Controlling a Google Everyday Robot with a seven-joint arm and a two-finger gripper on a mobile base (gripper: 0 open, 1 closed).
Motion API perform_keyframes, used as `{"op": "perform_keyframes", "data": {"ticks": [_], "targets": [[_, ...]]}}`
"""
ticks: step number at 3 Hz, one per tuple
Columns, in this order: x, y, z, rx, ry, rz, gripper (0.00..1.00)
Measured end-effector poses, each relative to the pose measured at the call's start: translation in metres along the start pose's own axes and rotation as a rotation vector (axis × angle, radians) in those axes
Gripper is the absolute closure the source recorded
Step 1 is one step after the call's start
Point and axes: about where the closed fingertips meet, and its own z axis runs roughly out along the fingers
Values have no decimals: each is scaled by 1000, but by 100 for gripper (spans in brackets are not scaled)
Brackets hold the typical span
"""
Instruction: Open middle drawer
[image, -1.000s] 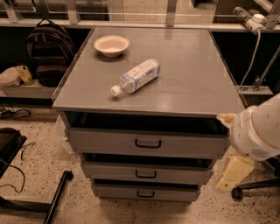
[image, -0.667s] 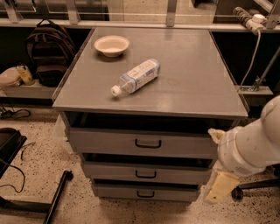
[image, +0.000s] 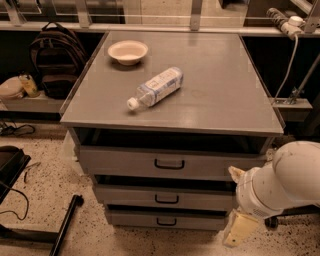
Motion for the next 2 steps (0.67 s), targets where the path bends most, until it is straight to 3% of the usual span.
{"op": "perform_keyframes", "data": {"ticks": [2], "targets": [[29, 11, 55, 8, -49, -24, 0]]}}
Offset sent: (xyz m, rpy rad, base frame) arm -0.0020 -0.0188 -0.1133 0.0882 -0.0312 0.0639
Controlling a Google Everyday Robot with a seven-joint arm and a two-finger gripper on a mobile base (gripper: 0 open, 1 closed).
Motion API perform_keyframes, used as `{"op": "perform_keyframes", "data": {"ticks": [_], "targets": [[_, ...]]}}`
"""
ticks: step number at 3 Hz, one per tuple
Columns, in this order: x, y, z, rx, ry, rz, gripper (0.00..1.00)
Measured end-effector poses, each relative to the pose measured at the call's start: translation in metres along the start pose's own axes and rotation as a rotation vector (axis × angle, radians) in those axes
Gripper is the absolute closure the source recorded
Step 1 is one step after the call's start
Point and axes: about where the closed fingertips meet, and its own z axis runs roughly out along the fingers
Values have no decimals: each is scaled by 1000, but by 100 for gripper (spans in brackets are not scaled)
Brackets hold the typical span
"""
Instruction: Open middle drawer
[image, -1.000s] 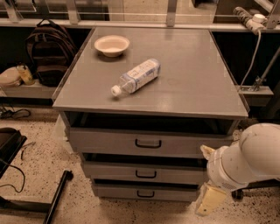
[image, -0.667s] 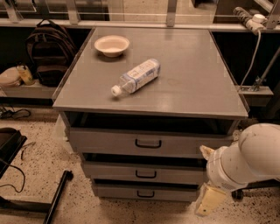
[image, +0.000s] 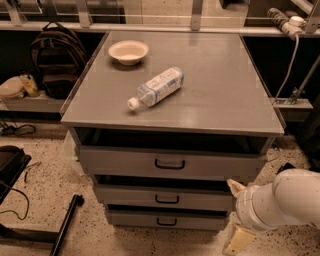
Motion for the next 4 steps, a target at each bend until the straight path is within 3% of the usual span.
{"op": "perform_keyframes", "data": {"ticks": [2, 3, 4], "targets": [[33, 11, 68, -23, -132, -12, 0], [44, 21, 108, -58, -222, 19, 0], [50, 47, 178, -172, -328, 96, 0]]}}
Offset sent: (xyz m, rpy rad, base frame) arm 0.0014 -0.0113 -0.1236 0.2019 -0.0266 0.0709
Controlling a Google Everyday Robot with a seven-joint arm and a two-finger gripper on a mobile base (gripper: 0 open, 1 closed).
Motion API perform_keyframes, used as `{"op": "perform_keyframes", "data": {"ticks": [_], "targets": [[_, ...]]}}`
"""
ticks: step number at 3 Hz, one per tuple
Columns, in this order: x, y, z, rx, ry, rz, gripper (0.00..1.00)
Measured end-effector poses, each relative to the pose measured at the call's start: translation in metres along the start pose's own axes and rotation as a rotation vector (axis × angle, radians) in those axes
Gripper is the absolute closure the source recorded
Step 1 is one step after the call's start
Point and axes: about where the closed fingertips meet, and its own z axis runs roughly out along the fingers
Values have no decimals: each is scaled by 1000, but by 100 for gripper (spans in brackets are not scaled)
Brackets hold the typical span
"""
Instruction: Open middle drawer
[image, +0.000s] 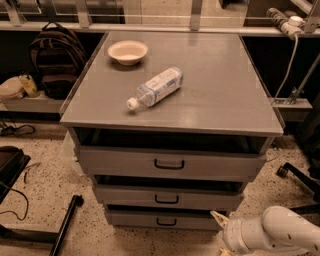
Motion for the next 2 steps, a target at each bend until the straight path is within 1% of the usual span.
{"op": "perform_keyframes", "data": {"ticks": [1, 2], "targets": [[0, -1, 3, 0, 0, -4, 0], [3, -15, 12, 22, -4, -31, 0]]}}
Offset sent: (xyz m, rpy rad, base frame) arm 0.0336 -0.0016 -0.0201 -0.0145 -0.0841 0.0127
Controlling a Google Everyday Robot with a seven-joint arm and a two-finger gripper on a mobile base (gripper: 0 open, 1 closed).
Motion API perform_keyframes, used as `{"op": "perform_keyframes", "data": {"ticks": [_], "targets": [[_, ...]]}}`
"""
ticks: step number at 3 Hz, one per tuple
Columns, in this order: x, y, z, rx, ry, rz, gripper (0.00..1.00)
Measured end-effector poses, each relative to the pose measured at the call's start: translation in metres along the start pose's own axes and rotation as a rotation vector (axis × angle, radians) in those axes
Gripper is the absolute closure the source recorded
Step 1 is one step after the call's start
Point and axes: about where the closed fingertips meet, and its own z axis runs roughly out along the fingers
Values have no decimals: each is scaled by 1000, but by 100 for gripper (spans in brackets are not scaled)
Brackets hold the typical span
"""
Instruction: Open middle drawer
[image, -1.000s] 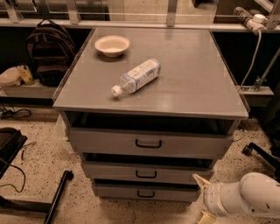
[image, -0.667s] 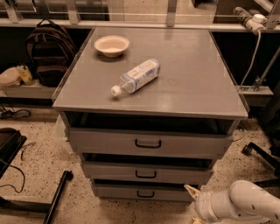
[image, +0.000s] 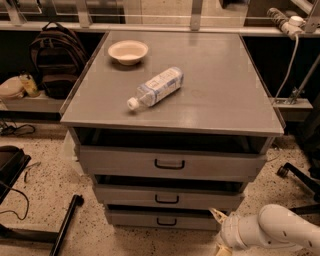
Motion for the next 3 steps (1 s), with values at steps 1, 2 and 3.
{"op": "perform_keyframes", "data": {"ticks": [1, 2, 3], "targets": [[5, -18, 6, 31, -2, -23, 0], [6, -36, 10, 65, 6, -57, 0], [2, -53, 4, 109, 19, -93, 0]]}}
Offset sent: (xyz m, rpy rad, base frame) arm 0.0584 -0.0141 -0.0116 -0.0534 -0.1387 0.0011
